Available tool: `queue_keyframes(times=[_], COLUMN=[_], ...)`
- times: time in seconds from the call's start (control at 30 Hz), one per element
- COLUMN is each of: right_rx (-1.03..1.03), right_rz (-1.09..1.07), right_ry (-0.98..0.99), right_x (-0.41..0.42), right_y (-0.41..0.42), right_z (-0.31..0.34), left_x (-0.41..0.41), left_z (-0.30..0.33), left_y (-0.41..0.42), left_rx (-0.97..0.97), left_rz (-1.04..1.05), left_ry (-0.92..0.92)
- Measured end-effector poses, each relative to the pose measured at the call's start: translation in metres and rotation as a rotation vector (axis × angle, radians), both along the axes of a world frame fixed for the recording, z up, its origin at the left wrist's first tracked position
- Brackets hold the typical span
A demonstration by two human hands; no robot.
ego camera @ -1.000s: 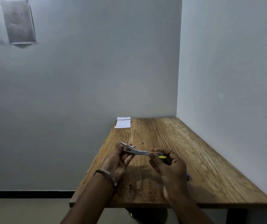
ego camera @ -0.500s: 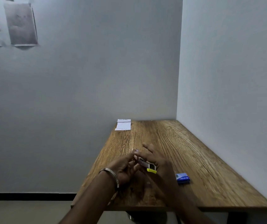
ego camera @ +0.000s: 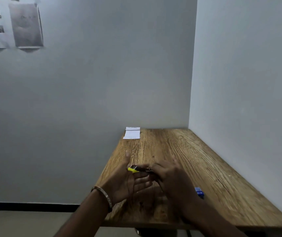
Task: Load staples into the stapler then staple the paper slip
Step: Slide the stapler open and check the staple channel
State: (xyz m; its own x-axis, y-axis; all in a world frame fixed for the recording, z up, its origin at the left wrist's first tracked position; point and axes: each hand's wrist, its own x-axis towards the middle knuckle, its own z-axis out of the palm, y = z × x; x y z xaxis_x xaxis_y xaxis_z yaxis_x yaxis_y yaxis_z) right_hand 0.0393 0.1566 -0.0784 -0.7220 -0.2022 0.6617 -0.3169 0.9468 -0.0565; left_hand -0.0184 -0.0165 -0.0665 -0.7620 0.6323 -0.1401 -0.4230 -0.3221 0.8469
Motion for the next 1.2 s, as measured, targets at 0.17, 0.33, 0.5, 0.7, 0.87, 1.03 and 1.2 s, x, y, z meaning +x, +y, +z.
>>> queue_keyframes(times=[0.17, 0.33, 0.5, 0.7, 0.87, 1.03, 1.2], right_rx=[0.039, 0.093, 0.094, 0.162, 0.166, 0.142, 0.120], right_rz=[-0.139, -0.168, -0.179, -0.213, -0.206, -0.191, -0.179], right_ry=[-0.120, -0.184, -0.263, -0.288, -0.295, -0.307, -0.313], right_x=[-0.004, -0.009, -0.011, -0.013, -0.013, -0.013, -0.012], right_y=[-0.003, -0.010, -0.011, -0.011, -0.012, -0.012, -0.009], right_z=[-0.009, -0.017, -0.024, -0.026, -0.027, -0.028, -0.029], left_x=[-0.002, -0.001, -0.005, -0.008, -0.010, -0.008, -0.007], left_z=[-0.011, -0.013, -0.021, -0.030, -0.033, -0.034, -0.037], left_y=[-0.012, -0.016, -0.022, -0.025, -0.027, -0.027, -0.037], left_rx=[-0.071, -0.445, -0.563, -0.607, -0.609, -0.763, -0.898], left_rz=[0.162, 0.352, 0.348, 0.354, 0.355, 0.398, 0.498], left_ry=[0.154, 0.519, 0.643, 0.695, 0.692, 0.886, 0.967])
